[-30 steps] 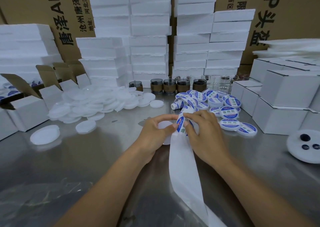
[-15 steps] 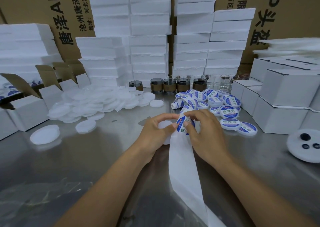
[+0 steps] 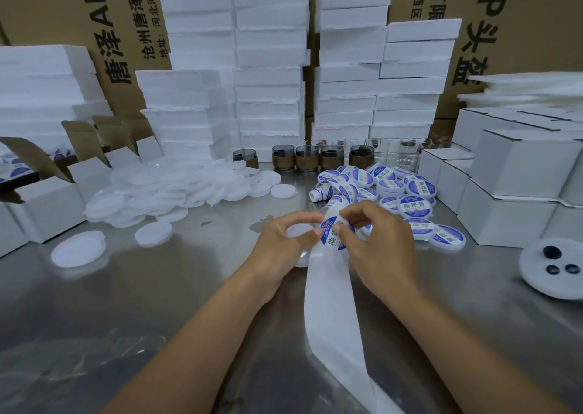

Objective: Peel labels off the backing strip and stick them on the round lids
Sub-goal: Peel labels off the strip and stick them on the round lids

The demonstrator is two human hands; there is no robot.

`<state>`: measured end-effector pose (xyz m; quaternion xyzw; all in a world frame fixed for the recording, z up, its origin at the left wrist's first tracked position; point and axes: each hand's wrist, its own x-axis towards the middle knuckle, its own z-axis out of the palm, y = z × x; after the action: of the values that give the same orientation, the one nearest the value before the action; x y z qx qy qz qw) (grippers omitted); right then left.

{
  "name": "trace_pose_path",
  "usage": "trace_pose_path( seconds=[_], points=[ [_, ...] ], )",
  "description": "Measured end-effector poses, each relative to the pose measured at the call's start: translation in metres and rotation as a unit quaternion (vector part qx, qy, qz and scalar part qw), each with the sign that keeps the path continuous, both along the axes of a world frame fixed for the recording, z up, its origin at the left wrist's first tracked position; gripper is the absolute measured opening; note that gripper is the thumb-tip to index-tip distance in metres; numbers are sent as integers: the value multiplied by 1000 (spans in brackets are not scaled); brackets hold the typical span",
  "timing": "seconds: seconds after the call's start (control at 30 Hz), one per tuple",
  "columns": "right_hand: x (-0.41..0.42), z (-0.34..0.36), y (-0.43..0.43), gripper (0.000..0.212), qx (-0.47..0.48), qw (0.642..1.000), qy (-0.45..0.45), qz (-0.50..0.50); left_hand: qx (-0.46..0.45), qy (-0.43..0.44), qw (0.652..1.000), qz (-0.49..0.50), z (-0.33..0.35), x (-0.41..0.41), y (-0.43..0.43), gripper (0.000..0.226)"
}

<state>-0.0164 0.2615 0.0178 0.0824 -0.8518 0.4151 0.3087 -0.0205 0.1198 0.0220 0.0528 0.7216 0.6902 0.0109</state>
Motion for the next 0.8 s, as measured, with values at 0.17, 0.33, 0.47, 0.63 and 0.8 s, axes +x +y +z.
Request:
trace_pose_path(
  seconds=[0.17,0.33,0.47,0.63,0.8],
  points=[
    [-1,0,0,14,14,1000,0,5,5,-18,999,32,2,-1,4,8],
    [0,0,-1,14,85,996,24,22,10,-17,999,31,2,-2,4,12],
    [0,0,2,16,119,992,26,37,6,-22,999,47,2,-4,4,10],
    [2,4,1,24,90,995,38,36,-7,-25,998,63,3,-5,4,10],
    [2,6,1,28,-14,999,16,43,-2,-24,996,89,1,-7,5,10]
  ],
)
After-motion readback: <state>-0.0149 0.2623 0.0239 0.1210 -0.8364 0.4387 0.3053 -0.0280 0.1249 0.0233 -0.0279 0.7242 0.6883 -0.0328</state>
